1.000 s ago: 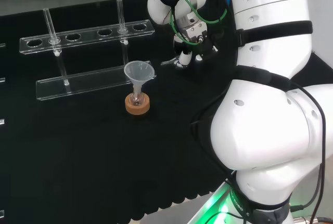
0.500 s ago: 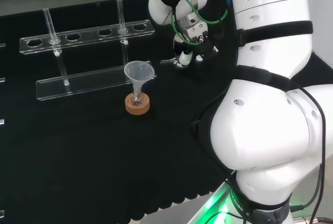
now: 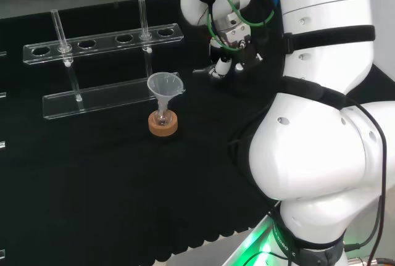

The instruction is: Pick up the weighing funnel.

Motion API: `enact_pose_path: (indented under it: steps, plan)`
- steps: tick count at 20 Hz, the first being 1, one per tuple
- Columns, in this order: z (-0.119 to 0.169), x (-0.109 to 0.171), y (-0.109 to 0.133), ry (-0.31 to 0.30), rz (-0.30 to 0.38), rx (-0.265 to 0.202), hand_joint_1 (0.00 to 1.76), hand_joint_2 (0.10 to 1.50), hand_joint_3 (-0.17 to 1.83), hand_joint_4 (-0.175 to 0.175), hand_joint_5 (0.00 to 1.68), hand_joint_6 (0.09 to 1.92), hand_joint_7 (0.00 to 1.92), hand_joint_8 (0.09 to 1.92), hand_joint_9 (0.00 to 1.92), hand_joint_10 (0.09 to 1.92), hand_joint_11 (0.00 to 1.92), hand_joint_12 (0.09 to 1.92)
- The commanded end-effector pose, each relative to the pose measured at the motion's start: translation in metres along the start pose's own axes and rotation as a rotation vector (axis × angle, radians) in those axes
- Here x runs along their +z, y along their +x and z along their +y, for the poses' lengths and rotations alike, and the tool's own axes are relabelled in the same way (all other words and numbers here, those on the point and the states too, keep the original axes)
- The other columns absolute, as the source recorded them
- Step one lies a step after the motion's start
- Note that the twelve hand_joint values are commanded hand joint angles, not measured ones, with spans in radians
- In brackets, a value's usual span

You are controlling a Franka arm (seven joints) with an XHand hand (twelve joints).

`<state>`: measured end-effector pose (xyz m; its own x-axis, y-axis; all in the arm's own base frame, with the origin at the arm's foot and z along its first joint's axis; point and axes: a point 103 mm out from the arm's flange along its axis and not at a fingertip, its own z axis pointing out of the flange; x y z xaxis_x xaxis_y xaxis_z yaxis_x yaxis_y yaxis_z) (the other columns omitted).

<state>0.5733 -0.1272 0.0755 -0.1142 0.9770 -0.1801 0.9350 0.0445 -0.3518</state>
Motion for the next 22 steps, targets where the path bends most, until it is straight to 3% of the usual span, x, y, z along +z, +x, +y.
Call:
enact_pose_path:
  steps: [1, 7, 22]
  plan:
    - [-0.011, -0.007, -0.006, -0.034, 0.045, 0.012, 1.12, 0.71, 0.55, 0.175, 1.29, 0.61, 0.61, 0.65, 0.94, 0.4, 0.74, 1.1]
    - [-0.027, -0.018, -0.013, -0.069, 0.065, 0.028, 1.12, 0.7, 0.55, 0.175, 1.29, 0.6, 0.6, 0.65, 0.95, 0.39, 0.75, 1.09]
    - [-0.093, -0.069, -0.019, -0.129, 0.032, 0.088, 1.12, 0.7, 0.55, 0.175, 1.29, 0.59, 0.6, 0.65, 0.96, 0.38, 0.76, 1.08]
